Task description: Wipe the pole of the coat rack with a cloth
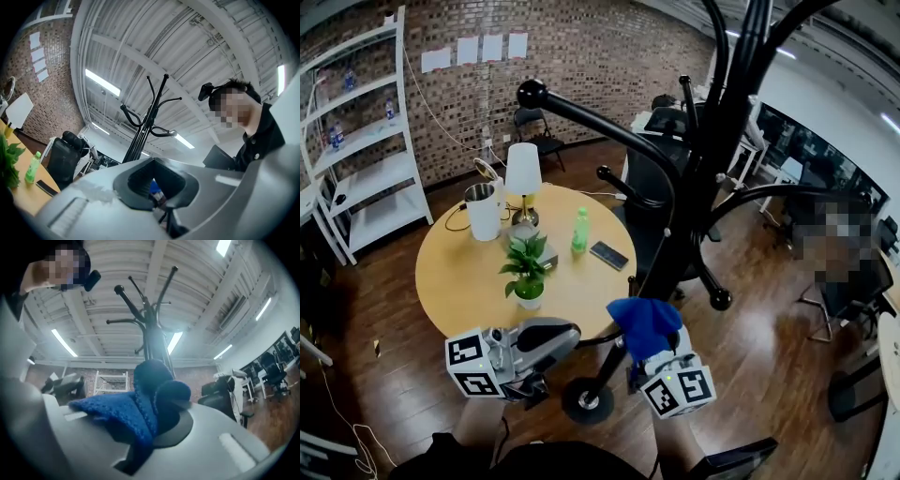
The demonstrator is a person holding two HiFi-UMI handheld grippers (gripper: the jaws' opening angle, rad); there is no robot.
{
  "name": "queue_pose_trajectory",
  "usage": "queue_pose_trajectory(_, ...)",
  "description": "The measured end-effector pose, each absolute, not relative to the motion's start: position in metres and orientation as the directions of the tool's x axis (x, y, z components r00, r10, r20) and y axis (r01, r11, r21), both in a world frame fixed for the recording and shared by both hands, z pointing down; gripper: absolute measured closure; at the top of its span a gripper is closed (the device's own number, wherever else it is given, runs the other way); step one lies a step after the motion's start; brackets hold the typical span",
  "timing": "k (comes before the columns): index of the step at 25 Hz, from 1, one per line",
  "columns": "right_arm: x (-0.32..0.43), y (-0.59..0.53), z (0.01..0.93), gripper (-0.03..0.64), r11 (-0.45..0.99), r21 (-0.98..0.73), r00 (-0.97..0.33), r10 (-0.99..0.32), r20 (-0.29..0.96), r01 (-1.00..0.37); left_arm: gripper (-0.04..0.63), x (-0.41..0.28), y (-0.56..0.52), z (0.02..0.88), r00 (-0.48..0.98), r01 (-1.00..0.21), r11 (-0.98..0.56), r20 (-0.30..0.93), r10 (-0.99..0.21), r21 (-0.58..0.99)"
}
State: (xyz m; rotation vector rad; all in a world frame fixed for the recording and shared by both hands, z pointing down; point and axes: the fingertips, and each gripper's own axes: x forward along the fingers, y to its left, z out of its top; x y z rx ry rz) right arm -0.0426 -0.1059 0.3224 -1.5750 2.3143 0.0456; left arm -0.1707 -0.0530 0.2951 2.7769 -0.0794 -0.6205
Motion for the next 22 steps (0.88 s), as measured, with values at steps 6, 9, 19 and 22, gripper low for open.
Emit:
queue_pose_trajectory(6,-0.038,-0.098,0.194,0.592,0.422,-0.065,-0.332,-0.79,-0.515,-0.904,0.595,-0.181,-0.054,0.29,0.893,-0.01,-0.959,-0.43,-0.136,0.285)
queue_pose_trajectory(9,-0.037,-0.096,0.166,0.592,0.416,-0.042,-0.326,-0.767,-0.553,-0.908,0.595,-0.186,-0.054,0.288,0.888,-0.015,-0.959,-0.437,-0.143,0.282)
queue_pose_trajectory(19,-0.033,-0.098,0.225,0.594,0.405,-0.079,-0.318,-0.811,-0.491,-0.911,0.595,-0.183,-0.057,0.291,0.893,-0.004,-0.957,-0.429,-0.134,0.291)
queue_pose_trajectory(22,-0.032,-0.101,0.271,0.593,0.398,-0.119,-0.322,-0.856,-0.405,-0.909,0.595,-0.178,-0.057,0.294,0.898,0.007,-0.953,-0.422,-0.127,0.301)
